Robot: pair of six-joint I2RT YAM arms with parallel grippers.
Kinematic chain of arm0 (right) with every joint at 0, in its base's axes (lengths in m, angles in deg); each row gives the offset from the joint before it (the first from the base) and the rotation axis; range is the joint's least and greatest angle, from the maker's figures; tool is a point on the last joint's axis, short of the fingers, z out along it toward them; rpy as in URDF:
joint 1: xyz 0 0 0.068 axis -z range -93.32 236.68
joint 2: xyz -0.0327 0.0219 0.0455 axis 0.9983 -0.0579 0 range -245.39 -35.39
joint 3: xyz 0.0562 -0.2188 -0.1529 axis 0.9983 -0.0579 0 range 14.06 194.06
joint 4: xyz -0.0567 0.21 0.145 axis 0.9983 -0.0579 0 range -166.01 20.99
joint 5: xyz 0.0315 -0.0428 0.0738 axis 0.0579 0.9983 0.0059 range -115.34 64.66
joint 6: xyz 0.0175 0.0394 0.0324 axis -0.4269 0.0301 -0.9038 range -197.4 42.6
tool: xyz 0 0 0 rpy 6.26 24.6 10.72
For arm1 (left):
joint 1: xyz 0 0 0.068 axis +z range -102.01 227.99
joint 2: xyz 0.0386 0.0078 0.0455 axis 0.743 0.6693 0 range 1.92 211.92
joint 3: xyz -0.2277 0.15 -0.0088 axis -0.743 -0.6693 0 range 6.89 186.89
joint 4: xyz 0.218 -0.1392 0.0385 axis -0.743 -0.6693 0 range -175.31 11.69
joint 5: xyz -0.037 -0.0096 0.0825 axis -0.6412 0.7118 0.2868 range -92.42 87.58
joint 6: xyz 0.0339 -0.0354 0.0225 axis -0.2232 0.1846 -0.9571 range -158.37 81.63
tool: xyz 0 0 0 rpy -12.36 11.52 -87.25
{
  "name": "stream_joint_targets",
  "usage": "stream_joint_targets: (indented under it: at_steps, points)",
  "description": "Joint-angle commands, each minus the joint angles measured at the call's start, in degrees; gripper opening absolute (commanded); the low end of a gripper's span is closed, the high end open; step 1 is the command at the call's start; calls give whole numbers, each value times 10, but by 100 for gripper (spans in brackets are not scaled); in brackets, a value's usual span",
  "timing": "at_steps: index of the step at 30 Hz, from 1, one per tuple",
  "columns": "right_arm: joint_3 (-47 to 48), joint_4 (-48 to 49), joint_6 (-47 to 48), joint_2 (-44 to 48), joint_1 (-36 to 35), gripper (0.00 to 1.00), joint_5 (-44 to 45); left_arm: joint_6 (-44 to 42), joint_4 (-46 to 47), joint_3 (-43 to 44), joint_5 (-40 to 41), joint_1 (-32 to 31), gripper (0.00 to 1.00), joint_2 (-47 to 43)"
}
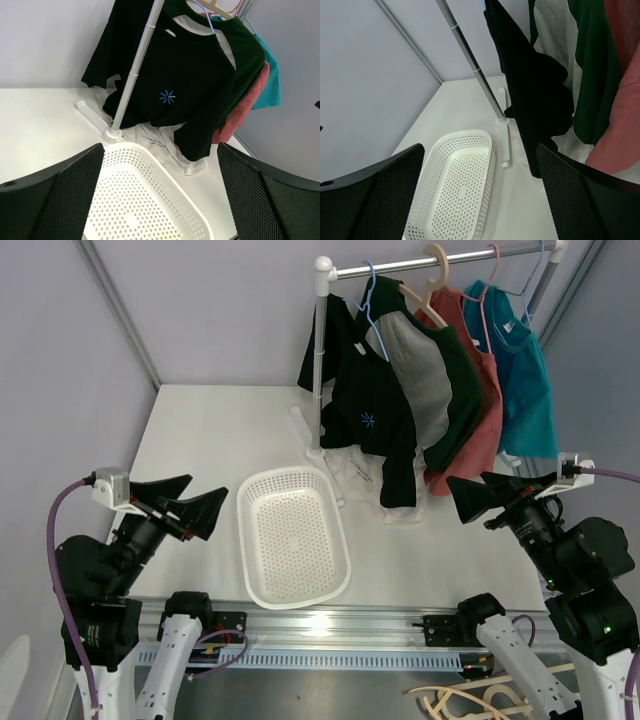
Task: Remove the t-shirt from the hanger
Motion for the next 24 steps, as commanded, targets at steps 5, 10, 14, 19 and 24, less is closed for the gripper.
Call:
stream_joint_targets:
  at_steps: [5, 10, 14, 19, 24]
  points:
    - [18, 8, 36, -44, -2, 99, -18, -10, 32, 2, -72, -2, 99, 31]
    - [137, -5, 68, -212, -1, 99, -38, -5, 52, 6, -93, -2, 100, 68]
    - [235, 12, 104, -333, -2, 99, -25, 24, 147, -18, -102, -2, 99, 78]
    - [398, -14, 174, -525, -1, 99, 22, 35, 150, 58, -88, -4, 95, 186]
    - [524, -6, 204, -627, 1, 100, 15, -5, 103, 165, -38, -47, 98, 281]
